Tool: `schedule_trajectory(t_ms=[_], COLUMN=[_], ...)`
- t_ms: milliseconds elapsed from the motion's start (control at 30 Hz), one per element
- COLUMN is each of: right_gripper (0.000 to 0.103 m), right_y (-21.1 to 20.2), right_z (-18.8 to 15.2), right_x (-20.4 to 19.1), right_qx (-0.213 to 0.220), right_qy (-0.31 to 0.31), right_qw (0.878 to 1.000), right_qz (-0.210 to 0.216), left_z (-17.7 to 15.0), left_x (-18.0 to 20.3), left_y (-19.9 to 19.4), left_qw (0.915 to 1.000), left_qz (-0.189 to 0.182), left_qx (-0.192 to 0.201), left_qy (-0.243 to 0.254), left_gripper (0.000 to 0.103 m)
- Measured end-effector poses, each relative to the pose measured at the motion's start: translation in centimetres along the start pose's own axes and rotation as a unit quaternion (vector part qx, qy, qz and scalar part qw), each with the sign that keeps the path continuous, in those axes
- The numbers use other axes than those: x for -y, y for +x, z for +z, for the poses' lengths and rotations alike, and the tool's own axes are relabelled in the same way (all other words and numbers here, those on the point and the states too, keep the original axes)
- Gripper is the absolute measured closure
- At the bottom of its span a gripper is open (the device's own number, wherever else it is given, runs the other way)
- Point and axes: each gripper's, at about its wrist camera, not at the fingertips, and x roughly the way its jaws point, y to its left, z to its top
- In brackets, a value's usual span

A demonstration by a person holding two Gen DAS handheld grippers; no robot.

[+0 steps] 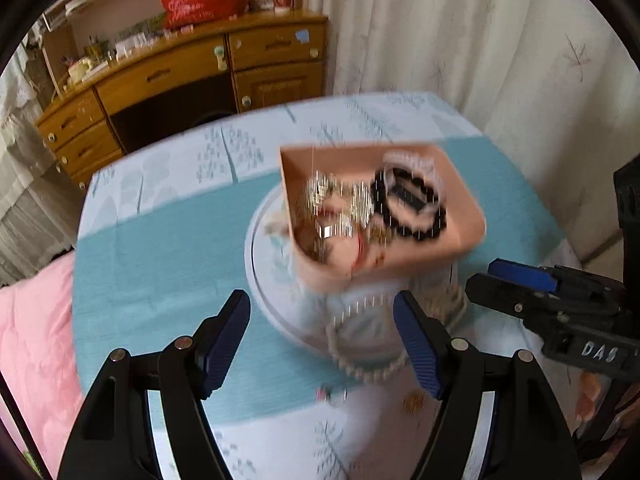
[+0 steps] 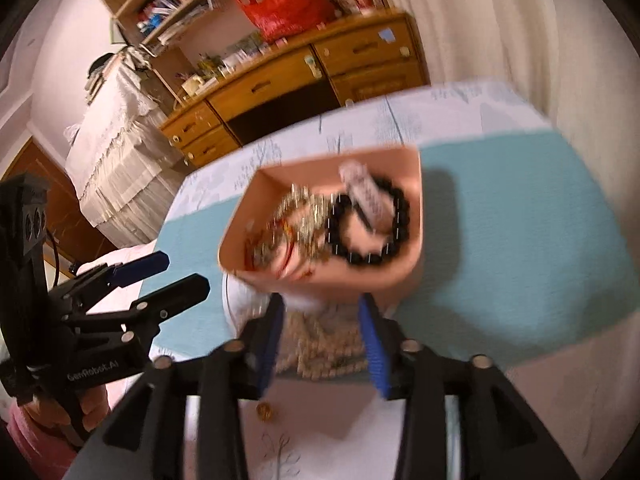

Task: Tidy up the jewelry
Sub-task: 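Carry brooch and ring over the pink box and open both tools, then grasp silver ring with left tool while right tool grasps gold round pendant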

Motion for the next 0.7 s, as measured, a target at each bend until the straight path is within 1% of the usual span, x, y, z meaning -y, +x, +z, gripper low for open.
schedule_trajectory(t_ms=[67, 167, 267, 333, 400, 500, 567, 600, 633, 667, 700], right_gripper=[0.051, 0.05, 0.05, 0.05, 0.05, 0.05, 0.05, 0.05, 0.05, 0.05, 0.05], right_y=[0.3, 0.6, 0.8, 1.0, 1.2, 1.6, 2.0, 2.2, 2.4, 2.6, 2.7], right_z=[-1.1, -2.8, -4.4, -5.5, -6.6, -7.9, -8.7, -9.1, -9.4, -9.8, -10.1], right_x=[0.2, 0.0, -0.8, -1.7, -2.9, -4.8, -6.0, -6.6, -7.0, -7.5, -7.7], right_qx=[-0.014, -0.029, -0.037, -0.043, -0.042, -0.041, -0.038, -0.034, -0.029, -0.024, -0.02], right_qy=[0.021, 0.04, 0.032, 0.003, -0.04, -0.112, -0.165, -0.191, -0.214, -0.236, -0.249], right_qw=[1.0, 0.999, 0.998, 0.997, 0.995, 0.989, 0.981, 0.976, 0.971, 0.965, 0.962], right_qz=[0.0, -0.021, -0.047, -0.065, -0.082, -0.09, -0.096, -0.1, -0.106, -0.11, -0.111], left_z=[-1.2, -3.0, -4.5, -5.4, -6.1, -6.6, -6.7, -6.8, -6.8, -6.8, -6.8], left_x=[-0.3, -0.8, -1.1, -1.2, -1.4, -1.5, -1.2, -1.1, -0.9, -0.7, -0.5], left_y=[0.2, 0.4, 0.6, 0.6, 0.8, 1.1, 1.2, 1.3, 1.5, 1.6, 1.8], left_qw=[0.9999, 0.9993, 0.9986, 0.9984, 0.9983, 0.9983, 0.9983, 0.9983, 0.9983, 0.9982, 0.9981], left_qz=[-0.003, -0.007, -0.01, -0.011, -0.018, -0.031, -0.037, -0.038, -0.037, -0.037, -0.036], left_qx=[-0.016, -0.038, -0.052, -0.055, -0.055, -0.049, -0.041, -0.038, -0.035, -0.033, -0.031], left_qy=[0.001, -0.001, 0.003, 0.006, 0.007, 0.009, 0.019, 0.024, 0.029, 0.035, 0.039], left_gripper=[0.031, 0.031, 0.031, 0.031, 0.031, 0.032, 0.039, 0.04, 0.043, 0.051, 0.054])
